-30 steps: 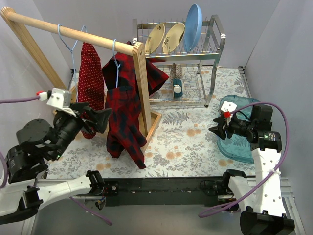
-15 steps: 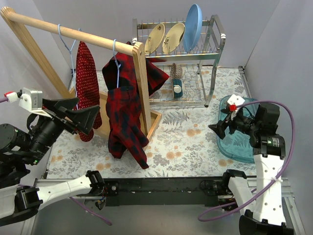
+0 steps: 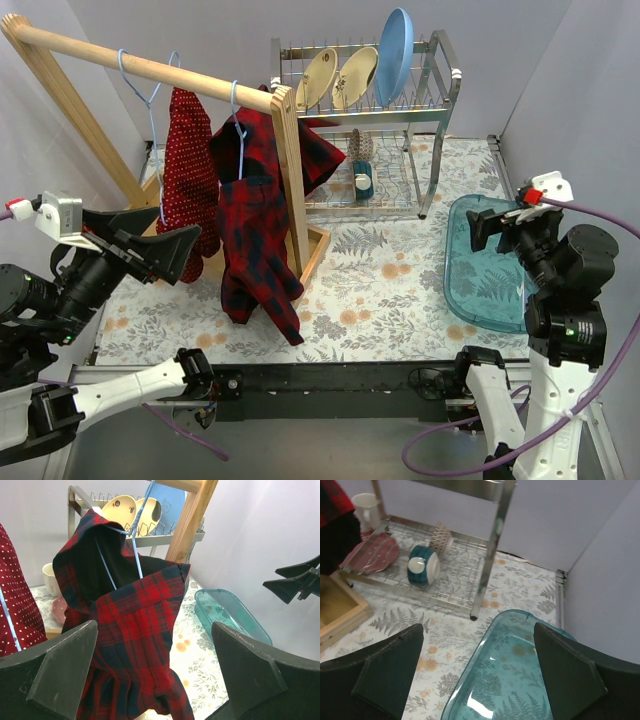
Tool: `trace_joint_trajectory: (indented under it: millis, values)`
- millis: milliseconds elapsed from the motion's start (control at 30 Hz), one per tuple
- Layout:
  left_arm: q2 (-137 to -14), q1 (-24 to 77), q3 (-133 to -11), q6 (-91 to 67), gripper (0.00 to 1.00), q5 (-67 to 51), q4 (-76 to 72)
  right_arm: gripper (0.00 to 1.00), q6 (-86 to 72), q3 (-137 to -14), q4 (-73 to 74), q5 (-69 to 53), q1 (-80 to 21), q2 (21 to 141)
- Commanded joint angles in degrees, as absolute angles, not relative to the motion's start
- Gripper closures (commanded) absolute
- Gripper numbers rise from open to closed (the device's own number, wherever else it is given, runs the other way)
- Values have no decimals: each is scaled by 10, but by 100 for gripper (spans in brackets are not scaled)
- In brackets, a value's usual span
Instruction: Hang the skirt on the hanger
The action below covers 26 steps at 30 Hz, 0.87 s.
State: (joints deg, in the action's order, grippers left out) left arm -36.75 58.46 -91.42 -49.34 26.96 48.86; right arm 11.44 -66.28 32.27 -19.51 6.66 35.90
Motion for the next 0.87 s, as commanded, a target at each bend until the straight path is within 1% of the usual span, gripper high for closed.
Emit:
trace_joint_trajectory:
  millis: [0, 233, 833]
  values:
    - [-359, 584, -911, -484, 2, 266, 478, 1, 55, -693, 291, -73, 69, 340]
    - [-352, 584, -900, -490, 2, 265, 483, 1, 62, -687, 300, -44, 69, 328]
    - [-333, 584, -894, -497, 2, 269, 496, 1, 80, -683, 299, -33, 69, 330]
